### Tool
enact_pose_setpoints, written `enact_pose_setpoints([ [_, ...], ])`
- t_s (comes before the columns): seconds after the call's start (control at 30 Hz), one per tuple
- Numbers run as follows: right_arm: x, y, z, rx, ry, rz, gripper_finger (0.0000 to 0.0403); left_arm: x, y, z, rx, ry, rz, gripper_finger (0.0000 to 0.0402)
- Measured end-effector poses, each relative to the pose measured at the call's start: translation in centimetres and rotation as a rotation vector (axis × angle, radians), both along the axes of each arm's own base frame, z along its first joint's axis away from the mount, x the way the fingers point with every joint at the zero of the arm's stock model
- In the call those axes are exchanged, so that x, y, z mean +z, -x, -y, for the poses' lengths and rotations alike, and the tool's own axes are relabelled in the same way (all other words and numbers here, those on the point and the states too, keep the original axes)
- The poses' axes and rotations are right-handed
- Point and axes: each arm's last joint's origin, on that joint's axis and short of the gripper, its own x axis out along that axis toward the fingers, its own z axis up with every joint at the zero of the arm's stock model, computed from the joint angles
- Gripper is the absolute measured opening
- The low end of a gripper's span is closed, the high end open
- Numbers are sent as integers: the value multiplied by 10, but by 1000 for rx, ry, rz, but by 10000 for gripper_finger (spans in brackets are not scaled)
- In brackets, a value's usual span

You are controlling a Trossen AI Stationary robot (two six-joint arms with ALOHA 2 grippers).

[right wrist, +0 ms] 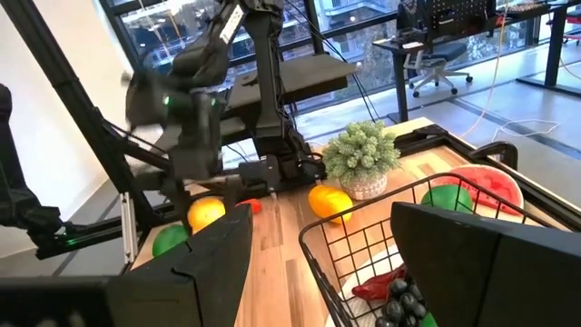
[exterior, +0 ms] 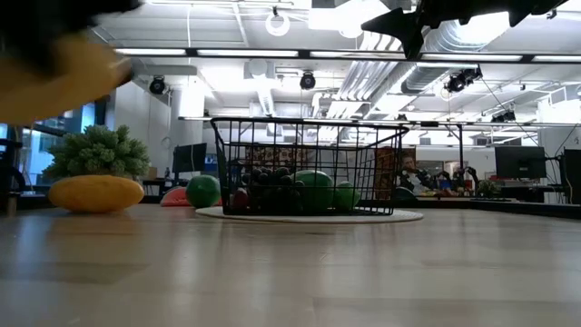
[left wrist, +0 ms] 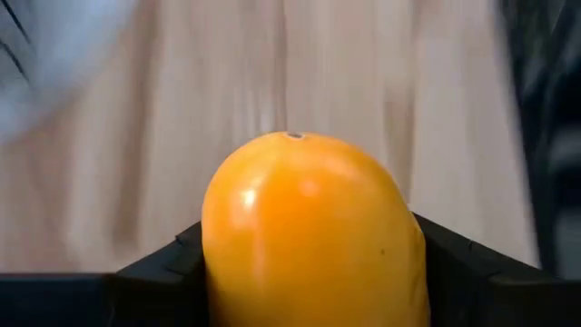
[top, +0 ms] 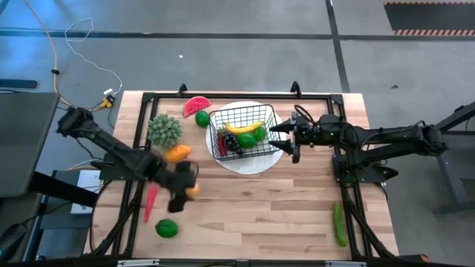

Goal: Build produce basket
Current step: Put the bottom yellow mango into the black wire basket

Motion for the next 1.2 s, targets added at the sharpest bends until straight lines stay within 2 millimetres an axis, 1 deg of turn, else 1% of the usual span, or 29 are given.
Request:
enact_pose_setpoints([
  [0.17,0,0,0,0,2,-4,245,35,-36,-36,136,63,430,237],
  [0.27,-1,0,0,0,2,-8,245,53,-46,-58,194,34,636,237],
  [0.37,-1,0,0,1,18,-12,245,66,-50,-78,256,-11,773,237],
  [0.5,-1,0,0,2,20,-9,245,79,-50,-101,311,-47,907,237],
  [0.6,0,0,0,2,28,-7,245,87,-48,-114,317,-41,986,237],
  [0.67,0,0,0,2,30,-1,245,90,-48,-118,309,-36,1024,237],
  [0.83,3,0,0,2,36,25,245,95,-47,-119,307,-37,1075,237],
  [0.9,3,0,0,3,48,28,245,94,-47,-118,304,-36,1074,237],
  [0.93,3,0,0,3,51,28,245,91,-47,-117,305,-35,1083,237],
  [1.1,3,0,0,4,56,30,245,64,-37,-117,378,7,1153,237],
  [1.2,4,0,0,4,55,36,245,56,-33,-118,401,7,1176,237],
])
